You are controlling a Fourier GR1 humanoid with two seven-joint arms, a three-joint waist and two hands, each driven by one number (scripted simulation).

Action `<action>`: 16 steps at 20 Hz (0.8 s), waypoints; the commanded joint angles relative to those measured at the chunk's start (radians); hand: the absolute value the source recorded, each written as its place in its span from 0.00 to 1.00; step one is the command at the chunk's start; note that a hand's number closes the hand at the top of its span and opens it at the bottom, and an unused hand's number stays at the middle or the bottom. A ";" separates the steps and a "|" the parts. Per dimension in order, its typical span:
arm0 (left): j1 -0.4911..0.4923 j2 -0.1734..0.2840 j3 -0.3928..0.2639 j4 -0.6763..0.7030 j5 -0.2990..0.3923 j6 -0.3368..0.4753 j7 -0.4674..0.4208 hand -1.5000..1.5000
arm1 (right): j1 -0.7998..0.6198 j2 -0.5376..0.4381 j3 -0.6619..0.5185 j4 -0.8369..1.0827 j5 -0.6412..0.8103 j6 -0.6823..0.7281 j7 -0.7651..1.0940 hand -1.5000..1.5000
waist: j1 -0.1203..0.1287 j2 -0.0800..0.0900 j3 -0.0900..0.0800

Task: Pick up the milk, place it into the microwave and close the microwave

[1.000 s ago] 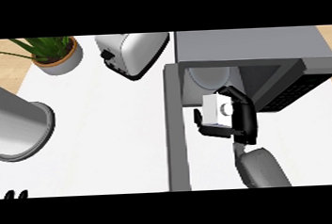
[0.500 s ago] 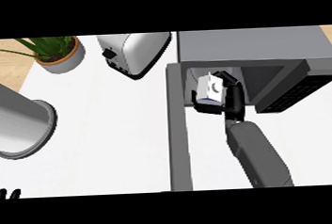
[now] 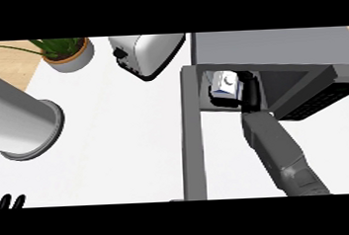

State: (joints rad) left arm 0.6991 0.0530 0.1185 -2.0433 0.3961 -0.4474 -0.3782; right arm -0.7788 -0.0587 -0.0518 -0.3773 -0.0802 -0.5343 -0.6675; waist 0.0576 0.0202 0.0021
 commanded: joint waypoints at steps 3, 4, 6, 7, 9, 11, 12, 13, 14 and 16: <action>-0.009 0.011 0.011 0.002 0.012 -0.027 -0.012 0.00 | -0.102 -0.077 -0.020 0.151 0.034 -0.008 -0.035 1.00 | 0.024 0.010 0.001; -0.009 0.012 0.002 0.024 -0.001 -0.036 -0.015 0.00 | -0.103 -0.063 -0.016 0.168 0.043 -0.033 -0.043 1.00 | 0.035 0.016 0.001; -0.009 0.013 0.011 0.027 0.002 -0.046 -0.031 0.00 | -0.121 -0.103 -0.019 0.186 0.050 -0.032 -0.047 1.00 | 0.042 0.019 0.002; 0.001 0.004 -0.010 0.032 -0.026 -0.050 -0.035 0.00 | -0.135 -0.099 -0.020 0.188 0.055 -0.064 -0.058 1.00 | 0.043 0.018 0.002; 0.008 0.002 -0.014 0.005 -0.012 -0.042 -0.017 0.00 | -0.135 -0.092 -0.007 0.203 0.078 -0.122 -0.090 1.00 | 0.055 0.022 0.002; -0.009 0.005 -0.006 0.033 -0.008 -0.042 -0.017 0.00 | -0.159 -0.099 0.011 0.226 0.104 -0.156 -0.086 1.00 | 0.054 0.023 0.002; -0.054 0.009 -0.003 0.058 -0.023 -0.036 -0.022 0.00 | -0.161 -0.126 0.001 0.221 0.097 -0.129 -0.103 1.00 | 0.043 0.025 0.002; -0.020 0.018 0.002 0.042 -0.016 -0.056 -0.029 0.00 | -0.154 -0.139 -0.015 0.213 0.084 -0.136 -0.122 1.00 | 0.058 0.028 0.003; -0.023 0.025 0.001 0.036 -0.001 -0.059 -0.013 0.00 | -0.175 -0.131 -0.019 0.226 0.083 -0.143 -0.100 1.00 | 0.062 0.029 0.003; -0.044 0.006 -0.008 0.030 -0.024 -0.028 -0.007 0.00 | -0.176 -0.109 -0.040 0.212 0.066 -0.157 -0.133 1.00 | 0.057 0.030 0.004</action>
State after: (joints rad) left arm 0.6715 0.0655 0.1177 -2.0071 0.3862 -0.4900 -0.3946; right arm -0.9357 -0.1751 -0.0712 -0.1693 -0.0051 -0.6445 -0.7604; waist 0.1088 0.0456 0.0048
